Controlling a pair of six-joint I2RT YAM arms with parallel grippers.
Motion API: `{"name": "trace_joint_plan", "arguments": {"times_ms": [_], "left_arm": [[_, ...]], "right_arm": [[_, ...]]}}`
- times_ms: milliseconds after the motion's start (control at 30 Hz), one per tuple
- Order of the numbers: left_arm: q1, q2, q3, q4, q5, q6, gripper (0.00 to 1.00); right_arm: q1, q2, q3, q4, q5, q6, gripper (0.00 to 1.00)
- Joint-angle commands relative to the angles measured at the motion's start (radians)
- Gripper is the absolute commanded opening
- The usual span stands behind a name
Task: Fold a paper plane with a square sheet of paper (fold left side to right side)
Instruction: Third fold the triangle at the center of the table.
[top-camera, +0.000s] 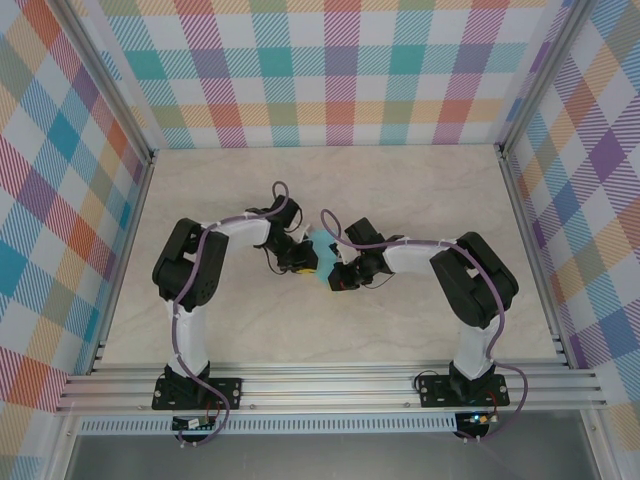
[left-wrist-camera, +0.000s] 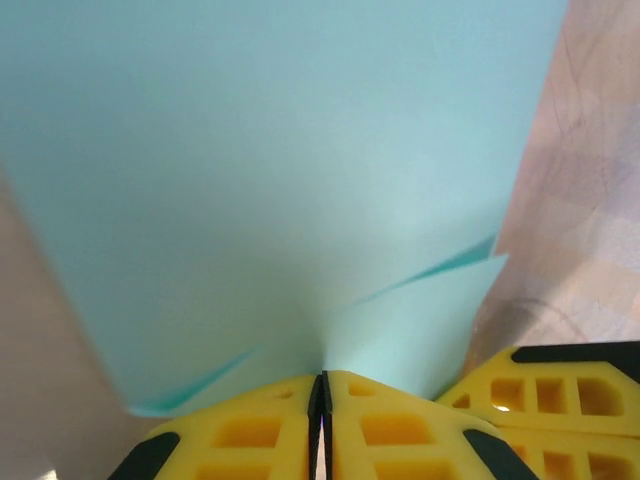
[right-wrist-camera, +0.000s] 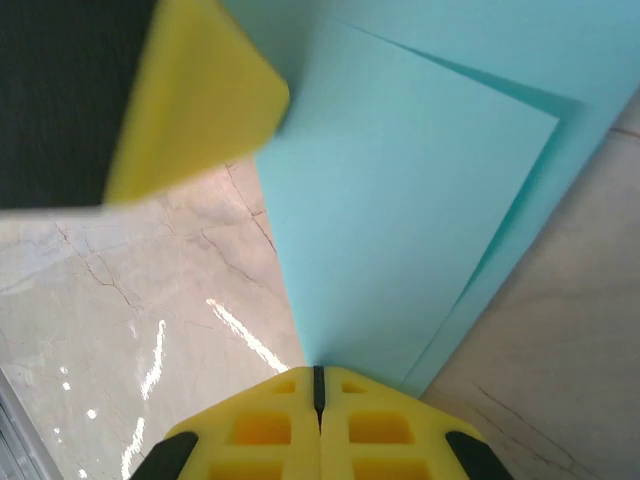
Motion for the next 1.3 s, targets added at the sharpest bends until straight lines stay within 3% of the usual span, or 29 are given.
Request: {"name": "trace_joint_plan", "arguments": {"times_ms": [0,233,433,533,700,1033,1267], "left_arm": [[0.084,0.05,0.032,-0.018,-0.188,0.059,0.11],[0.159,0.052,0.052,-0.044,-0.189,0.096,0.11],[0.164,-0.06,0.052,-0.068,-0.161,0.088,0.12],[0.146,-0.144,0.014,-0.045,-0.106,0.054,0.13],[0.043,-0.218,-0.041,0.012,-0.022,-0.001,0.13],[-0.035,-0.059,-0.011,0.083,-0.002,-0.043,0.13],[-0.037,0.035,0.036,0.03,-0.106,-0.04,0.12]], "right_arm": [[0.002,0.073,-0.039,-0.123,0.098,0.008,0.0],[0.002,0.068,-0.039,-0.128,0.105,0.007,0.0],[-0.014,0.056,-0.021,-0.149,0.1,-0.021,0.0],[-0.021,0.048,-0.013,-0.166,0.101,-0.038,0.0],[-0.03,0.049,-0.01,-0.172,0.098,-0.038,0.0],[-0.03,0.058,-0.004,-0.167,0.087,-0.027,0.0],[-0.03,0.051,-0.009,-0.19,0.081,-0.034,0.0]]}}
